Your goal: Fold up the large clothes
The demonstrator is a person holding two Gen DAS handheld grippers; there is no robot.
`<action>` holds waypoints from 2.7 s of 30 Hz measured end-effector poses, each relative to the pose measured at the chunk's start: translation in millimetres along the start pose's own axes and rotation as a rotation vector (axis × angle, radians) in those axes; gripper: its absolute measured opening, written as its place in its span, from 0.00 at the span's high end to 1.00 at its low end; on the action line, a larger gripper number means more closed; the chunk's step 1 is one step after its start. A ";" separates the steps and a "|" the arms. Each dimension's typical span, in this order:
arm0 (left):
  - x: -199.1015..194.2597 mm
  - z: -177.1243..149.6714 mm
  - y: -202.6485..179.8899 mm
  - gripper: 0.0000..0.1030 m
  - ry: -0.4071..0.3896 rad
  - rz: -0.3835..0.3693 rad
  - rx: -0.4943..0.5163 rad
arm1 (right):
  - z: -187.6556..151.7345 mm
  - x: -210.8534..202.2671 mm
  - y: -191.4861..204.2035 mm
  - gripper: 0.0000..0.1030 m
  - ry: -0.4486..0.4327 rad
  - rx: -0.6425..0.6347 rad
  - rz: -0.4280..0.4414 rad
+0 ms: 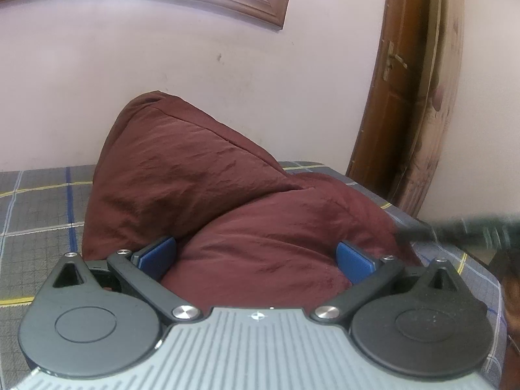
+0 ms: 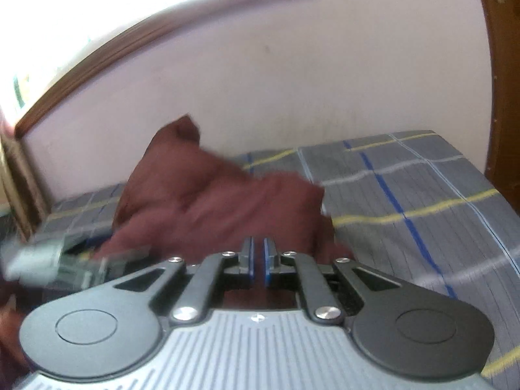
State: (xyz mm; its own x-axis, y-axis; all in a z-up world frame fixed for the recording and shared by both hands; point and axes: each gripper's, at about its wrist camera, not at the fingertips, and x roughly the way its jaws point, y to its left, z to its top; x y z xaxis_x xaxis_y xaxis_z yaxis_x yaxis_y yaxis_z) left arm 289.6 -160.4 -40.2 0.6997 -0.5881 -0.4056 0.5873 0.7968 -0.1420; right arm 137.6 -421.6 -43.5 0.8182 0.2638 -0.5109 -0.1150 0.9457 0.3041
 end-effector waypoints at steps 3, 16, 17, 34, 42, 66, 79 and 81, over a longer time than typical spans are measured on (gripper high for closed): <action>-0.5 -0.4 -0.2 0.00 0.001 -0.001 0.004 | -28.9 -7.3 15.2 0.94 0.035 -0.103 -0.070; -0.6 -2.3 -7.9 0.00 -0.003 0.007 0.050 | -79.0 1.7 16.1 0.96 0.049 -0.106 -0.218; -0.7 -1.6 -6.3 0.00 -0.001 0.005 0.044 | -75.9 -2.6 12.7 0.96 0.037 -0.084 -0.200; -2.5 -2.1 -2.2 0.00 -0.010 -0.007 0.027 | -68.7 11.4 -67.7 0.09 0.151 0.431 0.230; -4.1 -3.3 -1.2 0.00 -0.014 -0.007 0.021 | -61.1 49.1 -60.3 0.09 0.145 0.398 0.361; -5.9 6.3 -13.1 0.00 0.028 0.051 0.048 | -58.4 33.6 -52.5 0.19 0.121 0.254 0.361; -5.2 2.7 -25.9 0.00 0.034 0.101 0.115 | -68.0 28.2 -39.1 0.28 0.081 0.148 0.302; -6.4 3.7 -26.4 0.00 0.038 0.107 0.119 | -68.3 27.4 -36.7 0.28 0.077 0.140 0.296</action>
State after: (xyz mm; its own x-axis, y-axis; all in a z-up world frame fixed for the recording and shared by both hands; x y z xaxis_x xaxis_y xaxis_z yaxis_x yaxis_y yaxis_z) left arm 271.1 -178.2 -30.4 0.7463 -0.4932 -0.4470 0.5559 0.8312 0.0111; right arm 125.8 -436.2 -123.5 0.7153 0.5416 -0.4416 -0.2584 0.7921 0.5529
